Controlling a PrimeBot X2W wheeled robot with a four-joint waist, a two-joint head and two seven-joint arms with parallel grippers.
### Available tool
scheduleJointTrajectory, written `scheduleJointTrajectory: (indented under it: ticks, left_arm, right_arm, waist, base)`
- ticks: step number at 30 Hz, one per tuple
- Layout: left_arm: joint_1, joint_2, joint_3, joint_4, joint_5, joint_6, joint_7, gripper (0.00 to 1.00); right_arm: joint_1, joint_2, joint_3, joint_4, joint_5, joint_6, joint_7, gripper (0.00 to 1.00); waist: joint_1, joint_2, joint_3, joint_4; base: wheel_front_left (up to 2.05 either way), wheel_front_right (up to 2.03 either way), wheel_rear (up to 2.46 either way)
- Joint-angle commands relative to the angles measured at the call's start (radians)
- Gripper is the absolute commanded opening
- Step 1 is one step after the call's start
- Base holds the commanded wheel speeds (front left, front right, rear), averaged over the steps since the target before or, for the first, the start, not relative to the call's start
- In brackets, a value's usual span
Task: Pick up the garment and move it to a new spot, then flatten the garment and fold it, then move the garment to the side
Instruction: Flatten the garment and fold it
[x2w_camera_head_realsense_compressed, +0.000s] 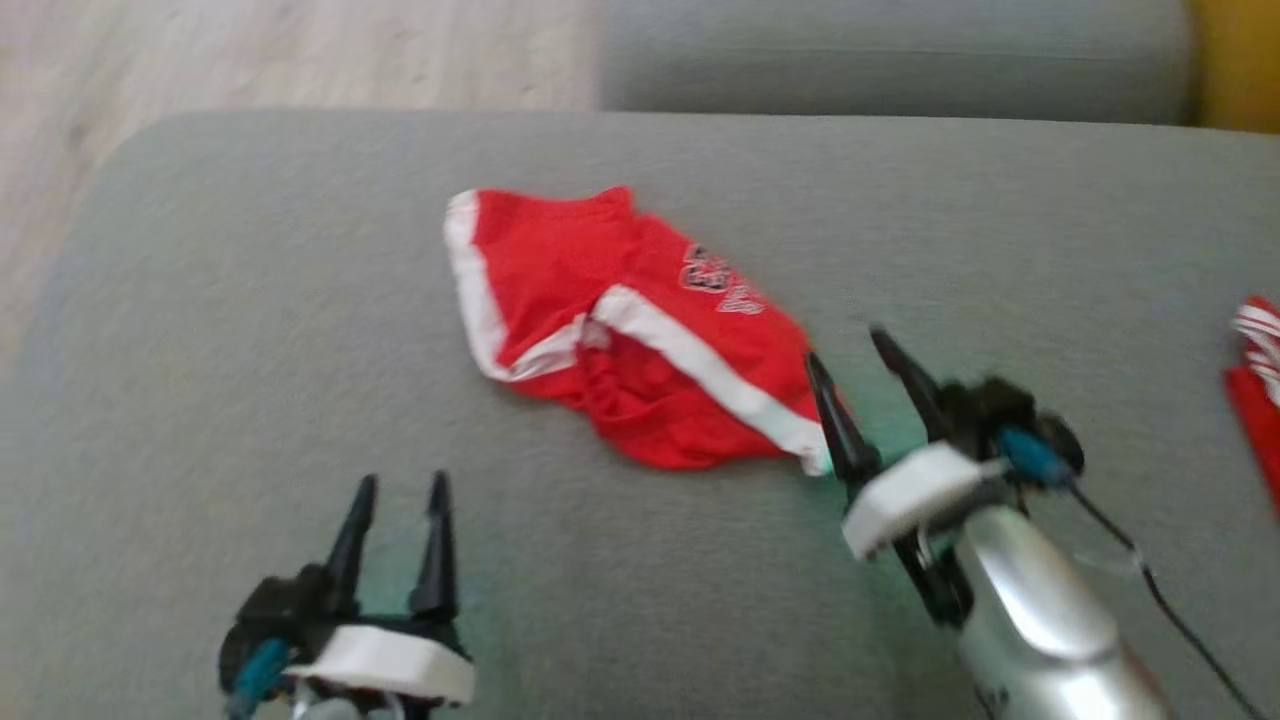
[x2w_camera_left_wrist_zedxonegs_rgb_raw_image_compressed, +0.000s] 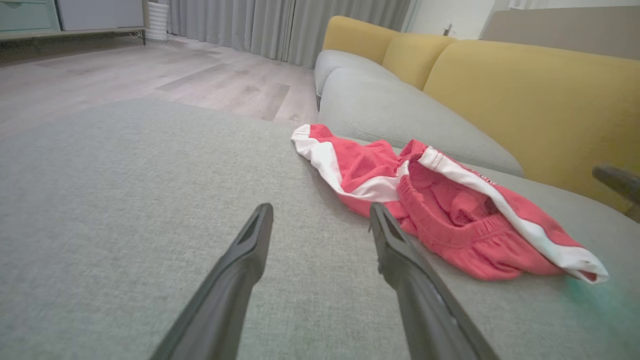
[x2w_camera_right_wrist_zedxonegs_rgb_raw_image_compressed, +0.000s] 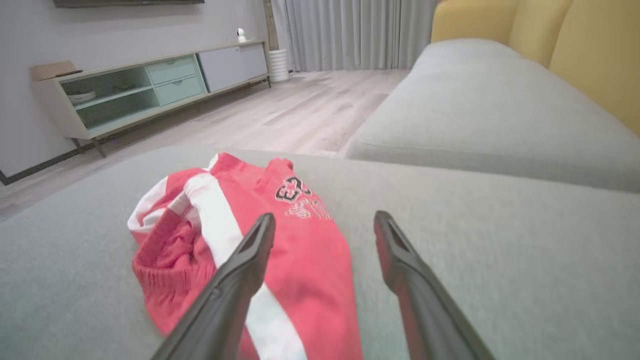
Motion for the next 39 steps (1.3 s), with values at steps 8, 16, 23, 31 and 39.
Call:
scheduleJointTrajectory:
  ticks: [8, 16, 23, 31, 39]
  left_arm:
    - [-0.056, 0.002, -0.075, -0.033, -0.036, 0.028, -0.010, 1.00]
    - [-0.055, 0.002, -0.111, -0.043, -0.082, 0.040, -0.010, 1.00]
    - [-0.065, 0.002, -0.125, -0.052, -0.098, 0.047, -0.010, 1.00]
    - [-0.077, 0.002, -0.128, -0.043, -0.107, 0.043, -0.010, 1.00]
    - [-0.082, 0.002, -0.133, -0.043, -0.101, 0.037, -0.010, 1.00]
  right_arm:
    - [-0.190, 0.005, 0.124, 0.111, -0.048, -0.001, -0.004, 1.00]
    - [-0.265, 0.005, 0.083, 0.223, -0.154, -0.001, -0.004, 1.00]
    - [-0.285, 0.005, 0.027, 0.236, -0.227, -0.001, -0.004, 1.00]
    - [-0.289, 0.005, -0.036, 0.252, -0.264, -0.001, -0.004, 1.00]
    - [-0.270, 0.005, -0.031, 0.214, -0.238, -0.001, -0.004, 0.81]
  waist:
    - [-0.0002, -0.0001, 0.102, 0.227]
    - [-0.0002, -0.0001, 0.141, 0.299]
    - [-0.0002, -0.0001, 0.158, 0.300]
    - [-0.0002, -0.0001, 0.158, 0.280]
    - [-0.0002, -0.0001, 0.152, 0.274]
  base:
    - [0.00, 0.00, 0.00]
    - [0.00, 0.00, 0.00]
    - [0.00, 0.00, 0.00]
    - [0.00, 0.00, 0.00]
    - [0.00, 0.00, 0.00]
